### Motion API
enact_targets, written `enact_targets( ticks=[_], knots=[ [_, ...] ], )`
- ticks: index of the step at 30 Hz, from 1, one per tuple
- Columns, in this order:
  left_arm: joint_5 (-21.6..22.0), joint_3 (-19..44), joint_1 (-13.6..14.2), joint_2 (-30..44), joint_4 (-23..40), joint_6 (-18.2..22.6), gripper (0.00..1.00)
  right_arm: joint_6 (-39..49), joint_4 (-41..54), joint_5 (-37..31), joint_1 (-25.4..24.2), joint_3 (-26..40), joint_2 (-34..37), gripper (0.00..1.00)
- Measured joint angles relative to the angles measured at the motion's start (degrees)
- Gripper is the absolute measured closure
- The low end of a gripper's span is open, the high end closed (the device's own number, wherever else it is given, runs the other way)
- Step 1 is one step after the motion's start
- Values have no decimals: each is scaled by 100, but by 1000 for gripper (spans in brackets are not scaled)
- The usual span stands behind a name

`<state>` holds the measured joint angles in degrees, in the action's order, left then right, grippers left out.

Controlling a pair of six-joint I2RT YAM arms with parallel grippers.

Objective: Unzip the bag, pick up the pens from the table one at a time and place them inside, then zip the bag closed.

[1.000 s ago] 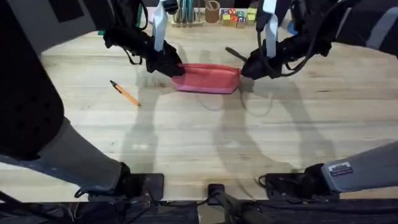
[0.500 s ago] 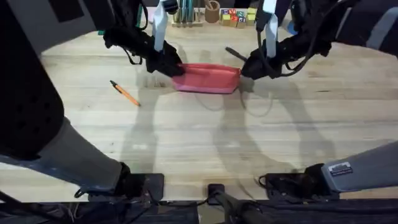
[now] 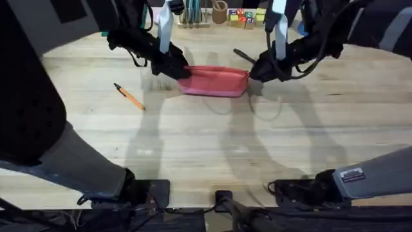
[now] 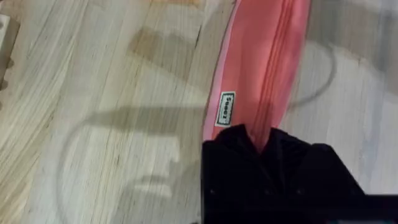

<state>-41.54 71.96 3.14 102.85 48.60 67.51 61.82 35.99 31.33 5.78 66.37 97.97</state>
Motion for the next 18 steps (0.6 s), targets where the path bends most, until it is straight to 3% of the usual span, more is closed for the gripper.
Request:
enact_targets(
  ticks=[18],
  knots=[
    [0,0,0,0,0,0,958,-337,679,-2,0,0,-923,973]
  ],
)
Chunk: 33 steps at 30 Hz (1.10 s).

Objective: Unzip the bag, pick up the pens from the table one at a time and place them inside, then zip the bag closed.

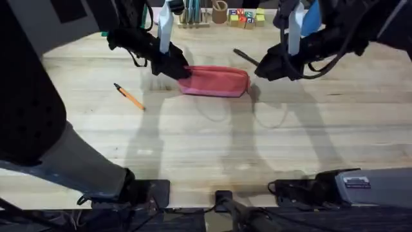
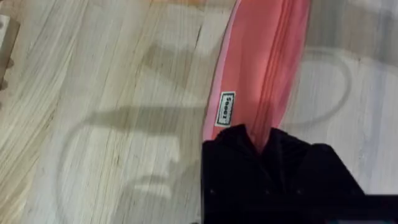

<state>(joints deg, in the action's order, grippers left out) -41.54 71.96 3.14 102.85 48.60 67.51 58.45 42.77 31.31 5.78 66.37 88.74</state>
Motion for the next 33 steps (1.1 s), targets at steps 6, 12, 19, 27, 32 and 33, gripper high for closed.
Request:
enact_targets(
  ticks=[6,12,19,27,32,33],
  knots=[
    [-1,0,0,0,0,0,958,-285,237,2,0,0,-206,973],
    [-1,0,0,0,0,0,958,-427,251,2,0,0,-433,973],
    [-2,0,0,0,0,0,959,-460,270,2,0,0,-564,972],
    [-2,0,0,0,0,-2,958,-517,352,0,0,0,-565,232],
    [-1,0,0,0,0,0,958,-577,563,-51,0,0,-565,7],
    [-2,0,0,0,0,0,958,-583,620,-74,0,0,-565,6]
  ],
)
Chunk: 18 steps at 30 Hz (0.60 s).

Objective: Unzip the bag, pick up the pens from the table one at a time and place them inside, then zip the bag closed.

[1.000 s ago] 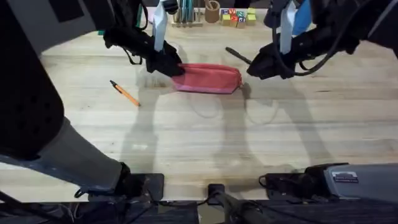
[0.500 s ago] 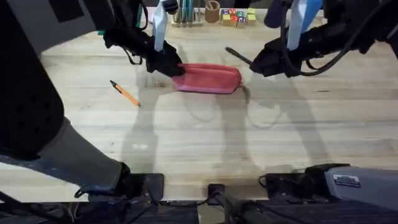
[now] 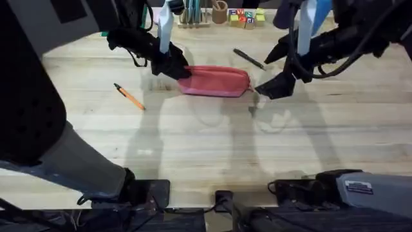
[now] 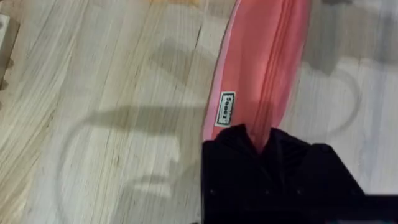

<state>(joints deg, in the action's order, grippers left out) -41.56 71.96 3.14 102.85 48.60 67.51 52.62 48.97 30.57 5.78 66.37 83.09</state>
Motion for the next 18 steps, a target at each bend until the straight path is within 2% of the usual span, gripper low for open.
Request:
enact_targets(
  ticks=[18],
  knots=[
    [1,0,0,0,0,0,958,-40,242,-103,0,0,1,6]
  ],
)
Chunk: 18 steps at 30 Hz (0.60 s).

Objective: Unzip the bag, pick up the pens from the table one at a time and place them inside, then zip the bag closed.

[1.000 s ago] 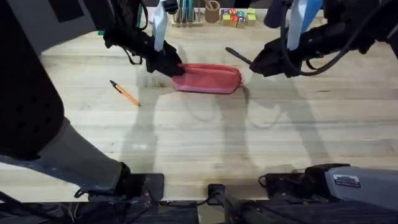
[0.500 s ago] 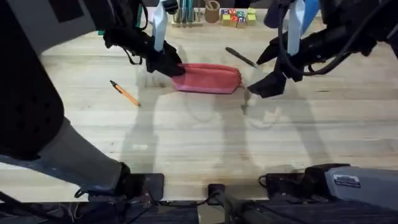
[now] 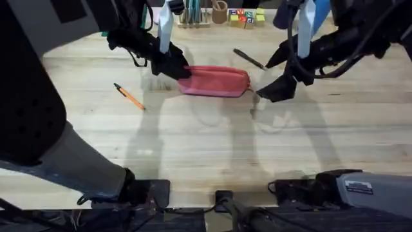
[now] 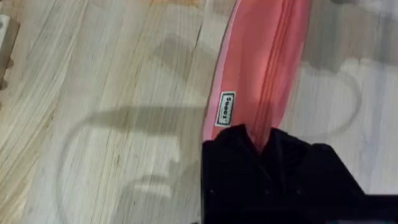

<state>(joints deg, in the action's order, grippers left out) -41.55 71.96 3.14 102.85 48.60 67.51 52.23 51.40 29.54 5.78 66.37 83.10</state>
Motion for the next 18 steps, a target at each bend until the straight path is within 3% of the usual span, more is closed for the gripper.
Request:
enact_targets(
  ticks=[18],
  knots=[
    [0,0,0,0,0,0,958,0,-39,0,0,0,2,6]
  ],
)
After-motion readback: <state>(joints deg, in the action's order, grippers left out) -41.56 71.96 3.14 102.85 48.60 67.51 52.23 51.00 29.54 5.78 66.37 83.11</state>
